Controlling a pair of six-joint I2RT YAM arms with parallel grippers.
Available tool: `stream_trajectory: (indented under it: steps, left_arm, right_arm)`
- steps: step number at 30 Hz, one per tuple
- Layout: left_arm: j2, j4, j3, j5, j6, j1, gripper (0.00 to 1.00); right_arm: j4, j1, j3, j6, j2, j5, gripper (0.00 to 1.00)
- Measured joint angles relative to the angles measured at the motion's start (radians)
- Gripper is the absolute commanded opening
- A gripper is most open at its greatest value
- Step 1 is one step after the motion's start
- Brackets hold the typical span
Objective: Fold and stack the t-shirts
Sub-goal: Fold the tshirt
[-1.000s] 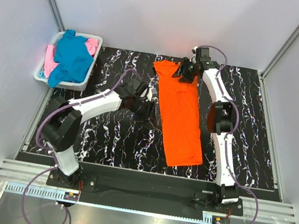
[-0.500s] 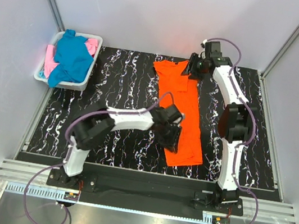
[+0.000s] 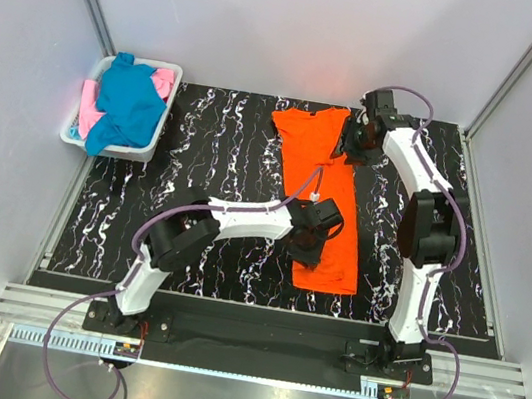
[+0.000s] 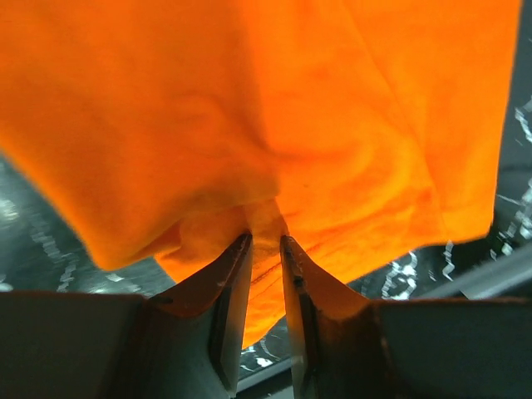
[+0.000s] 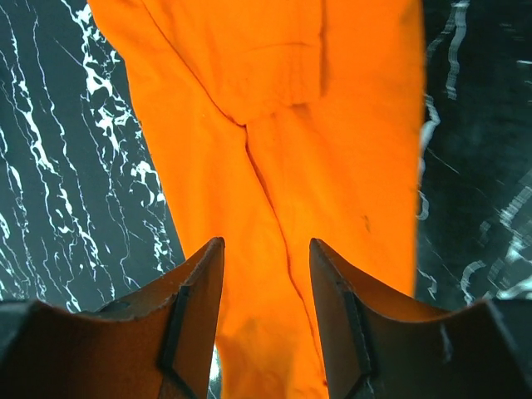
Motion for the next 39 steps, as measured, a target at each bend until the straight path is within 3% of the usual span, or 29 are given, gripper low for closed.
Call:
stream_trajectory:
  steps: [10,27,30,36,39]
  left_arm:
    - [-0.090,-0.022,-0.121,-0.127,-0.025,-0.006,0.28]
    - [-0.264,-0.054,-0.342,-0.168,-0.058,-0.053,0.28]
    - [-0.289,-0.088,-0.360,-0.186,-0.054,-0.058,0.33]
    - [-0.427,-0.136,-0.362,-0.254,-0.021,-0.058,0.42]
    - [-0.520,-0.137,-0.354,-0.286,-0.016,-0.058,0.44]
  right_arm:
    - [0.003,0.000,-0.080,0.002,-0.156,0.085,0.53]
    - [-0.032,0.000,-0.079,0.024,-0.160,0.104,0.53]
    - [-0.027,0.000,-0.089,0.024,-0.169,0.104,0.55]
    - [-0.024,0.000,-0.265,0.029,-0.312,0.100,0.57]
    - [0.005,0.000,-0.430,0.051,-0.440,0.094,0.58]
